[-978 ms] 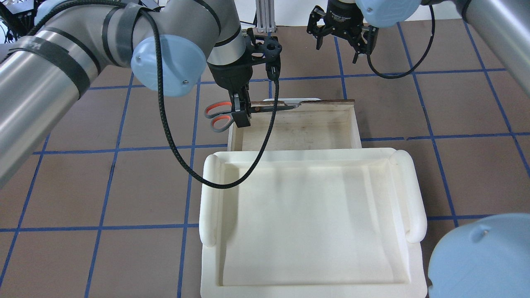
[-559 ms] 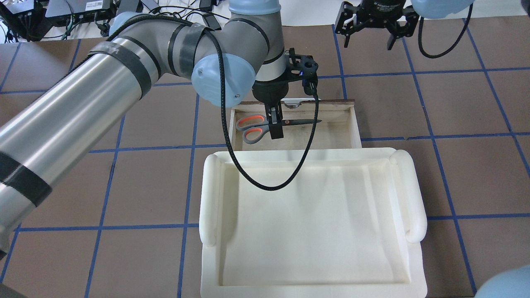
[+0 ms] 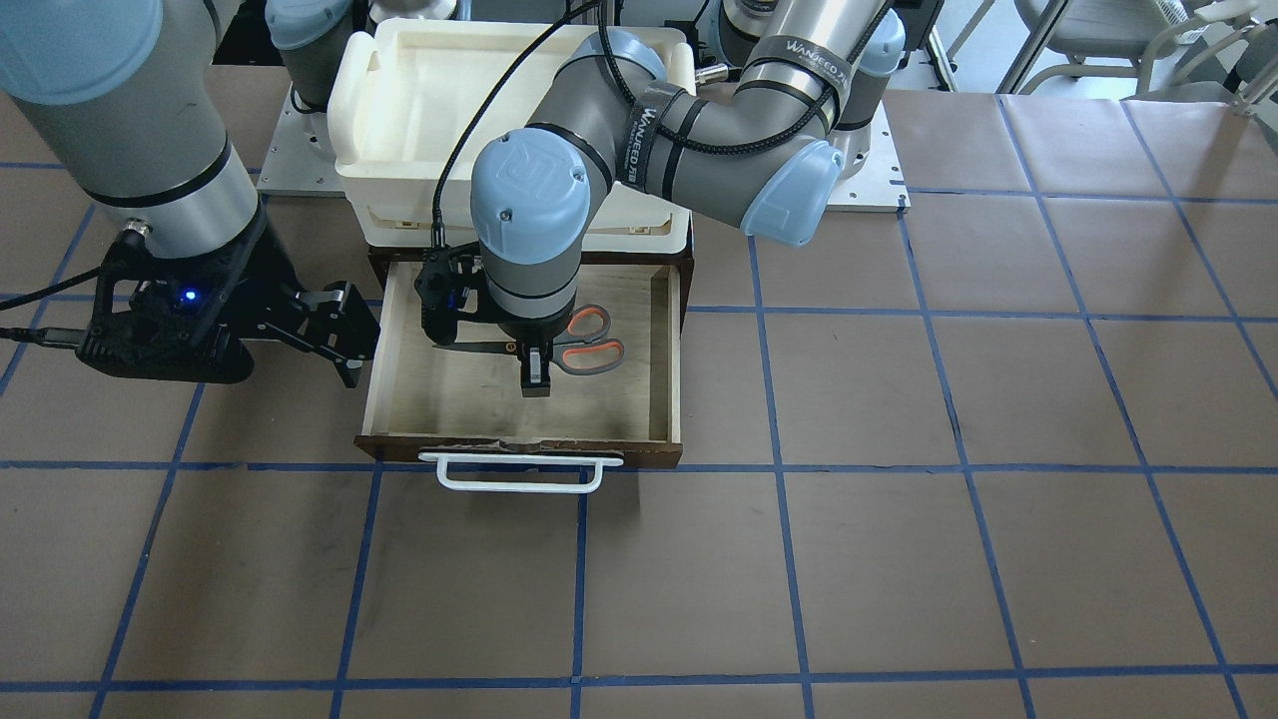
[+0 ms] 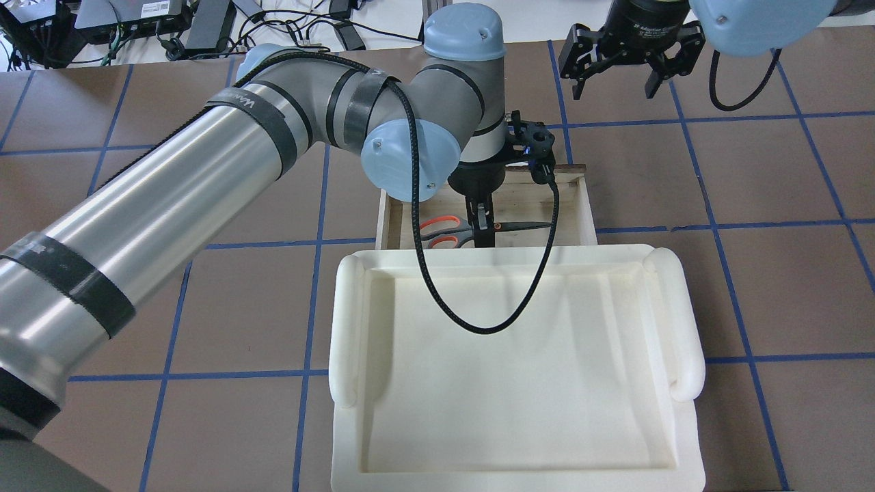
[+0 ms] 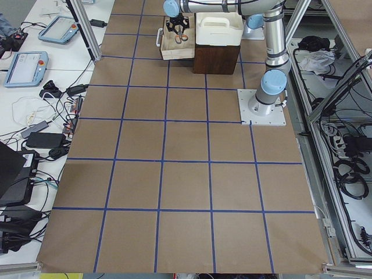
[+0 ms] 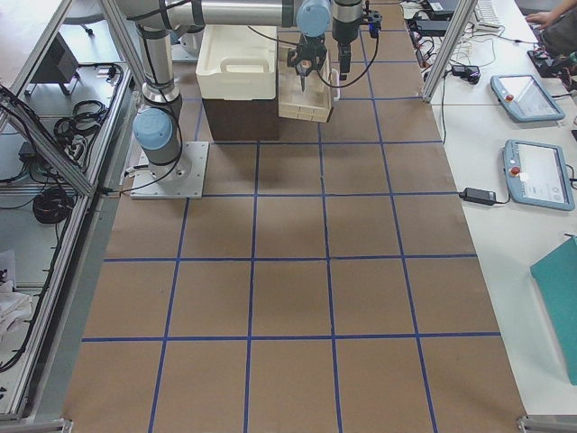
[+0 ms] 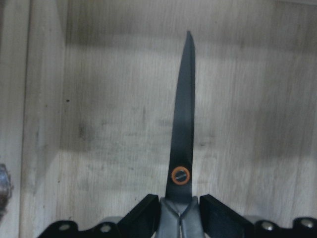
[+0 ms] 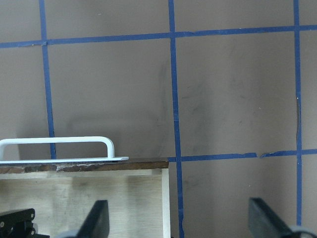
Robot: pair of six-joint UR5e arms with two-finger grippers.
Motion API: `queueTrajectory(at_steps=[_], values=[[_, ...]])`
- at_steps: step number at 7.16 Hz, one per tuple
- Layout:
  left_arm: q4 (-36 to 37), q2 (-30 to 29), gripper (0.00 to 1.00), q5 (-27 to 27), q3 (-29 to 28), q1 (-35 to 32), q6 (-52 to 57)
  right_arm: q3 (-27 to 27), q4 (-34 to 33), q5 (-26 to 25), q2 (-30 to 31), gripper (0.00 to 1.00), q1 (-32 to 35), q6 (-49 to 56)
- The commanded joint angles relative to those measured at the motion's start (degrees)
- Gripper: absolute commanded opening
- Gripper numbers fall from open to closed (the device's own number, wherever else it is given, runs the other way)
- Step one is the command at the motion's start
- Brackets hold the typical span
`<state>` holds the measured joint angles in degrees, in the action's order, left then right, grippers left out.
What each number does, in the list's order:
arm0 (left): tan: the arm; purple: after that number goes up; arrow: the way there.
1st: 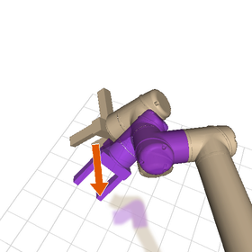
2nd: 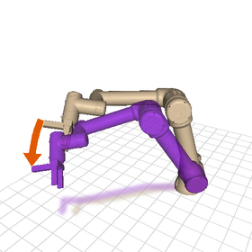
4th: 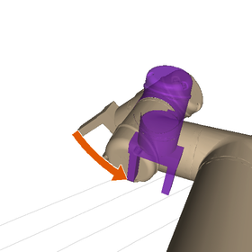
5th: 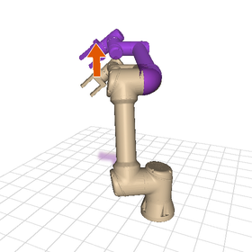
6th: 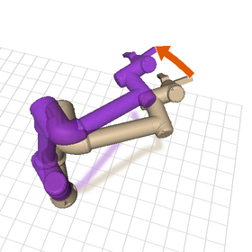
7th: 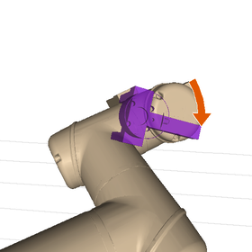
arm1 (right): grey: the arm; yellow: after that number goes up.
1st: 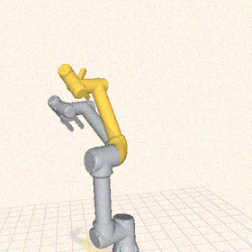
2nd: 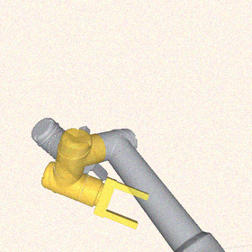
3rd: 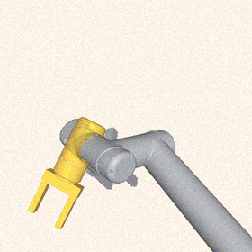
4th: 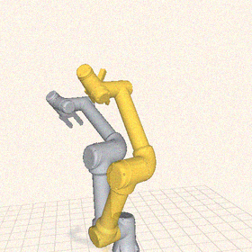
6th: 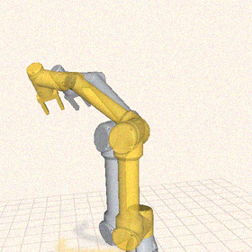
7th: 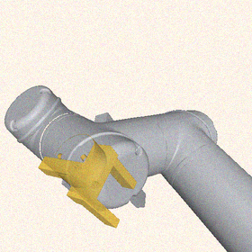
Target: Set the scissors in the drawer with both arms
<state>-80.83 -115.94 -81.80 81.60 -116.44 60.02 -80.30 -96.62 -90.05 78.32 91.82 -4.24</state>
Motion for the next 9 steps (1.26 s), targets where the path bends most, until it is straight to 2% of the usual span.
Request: queueTrajectory(at_steps=[1, 4, 5, 6, 9], values=[[0.9, -0.7, 0.13, 0.0, 0.8, -0.5, 0.0, -0.4, 0.1, 0.8, 0.6, 1.00, -0.1, 0.1], [0.9, -0.9, 0.21, 0.1, 0.8, -0.5, -0.5, -0.5, 0.6, 0.8, 1.9, 1.00, 0.0, 0.0], [0.9, -0.9, 0.69, 0.3, 0.8, -0.5, -1.8, -0.6, 0.8, 0.5, 2.4, 1.00, 0.2, -0.1], [0.8, -0.9, 0.97, 0.3, 0.8, -0.5, -3.4, -0.6, 4.4, 0.3, 2.5, 1.00, 0.2, -0.4], [0.8, -0.3, 1.00, 1.3, 0.8, -0.5, -4.3, -0.5, 4.7, 0.9, 3.6, 1.00, 0.2, -0.8]])
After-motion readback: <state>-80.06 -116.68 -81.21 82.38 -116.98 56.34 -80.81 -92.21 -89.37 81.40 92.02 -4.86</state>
